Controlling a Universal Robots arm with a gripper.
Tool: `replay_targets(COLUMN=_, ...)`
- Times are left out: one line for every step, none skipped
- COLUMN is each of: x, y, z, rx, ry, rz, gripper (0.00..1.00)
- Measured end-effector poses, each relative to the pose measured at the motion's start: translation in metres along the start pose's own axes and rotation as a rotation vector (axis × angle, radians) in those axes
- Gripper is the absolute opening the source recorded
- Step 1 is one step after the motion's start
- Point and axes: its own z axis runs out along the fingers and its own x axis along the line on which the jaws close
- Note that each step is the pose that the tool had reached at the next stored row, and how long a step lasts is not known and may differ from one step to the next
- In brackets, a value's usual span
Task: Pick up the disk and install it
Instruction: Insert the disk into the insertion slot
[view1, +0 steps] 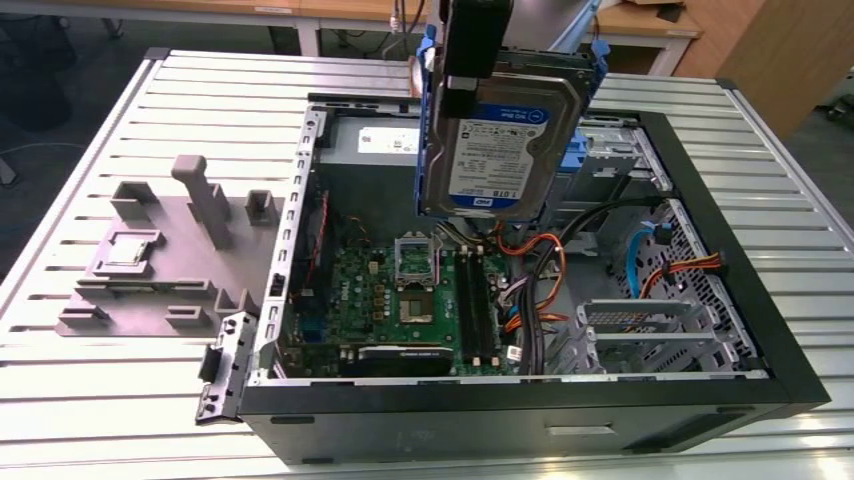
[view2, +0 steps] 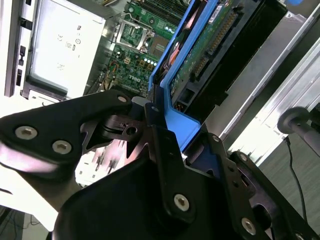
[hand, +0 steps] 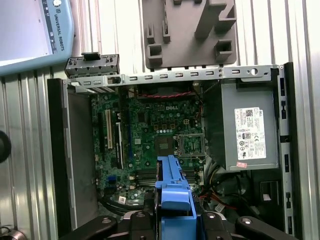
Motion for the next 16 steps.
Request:
replay_targets(x=-0.0001, y=-0.0011, z=0.0, rx=0.0, ry=0.0, rz=0.0, gripper=0.37)
replay_targets(x=-0.0002, y=-0.0021, z=0.0, rx=0.0, ry=-0.0001, rz=0.0, gripper=0.37)
replay_targets(x=-0.0002, y=-0.0022, z=0.0, rx=0.0, ry=0.0, rz=0.0, gripper=0.37)
replay_targets(x=-0.0002, y=-0.0022, z=0.0, rx=0.0, ry=-0.0001, rz=0.0, gripper=0.37)
replay_targets(x=-0.0002, y=-0.0022, z=0.0, rx=0.0, ry=0.0, rz=0.0, gripper=0.37)
replay_targets(x=-0.0002, y=-0.0023, z=0.0, rx=0.0, ry=0.0, rz=0.0, gripper=0.37)
replay_targets(x=-0.0002, y=-0.0023, z=0.0, rx=0.0, ry=0.0, rz=0.0, gripper=0.37)
replay_targets(x=-0.0002, y=-0.0023, z=0.0, rx=0.0, ry=0.0, rz=0.0, gripper=0.37)
replay_targets(x=-0.0002, y=-0.0024, z=0.0, rx=0.0, ry=0.0001, rz=0.0, gripper=0.37)
replay_targets(x=-0.0002, y=-0.0024, z=0.0, rx=0.0, ry=0.0, rz=0.0, gripper=0.37)
replay_targets(x=-0.0002, y=-0.0024, z=0.0, rx=0.0, ry=0.0, rz=0.0, gripper=0.37)
replay_targets(x=-0.0002, y=-0.0025, z=0.0, rx=0.0, ry=0.0, rz=0.0, gripper=0.37)
replay_targets(x=-0.0003, y=-0.0028, z=0.0, rx=-0.0001, ry=0.0, rz=0.0, gripper=0.37)
replay_targets(x=-0.0004, y=-0.0038, z=0.0, rx=-0.0003, ry=0.0001, rz=0.0, gripper=0.37)
replay_targets(x=-0.0006, y=-0.0054, z=0.0, rx=-0.0007, ry=0.0002, rz=0.0, gripper=0.37)
replay_targets(x=-0.0007, y=-0.0071, z=0.0, rx=-0.001, ry=0.0001, rz=0.0, gripper=0.37)
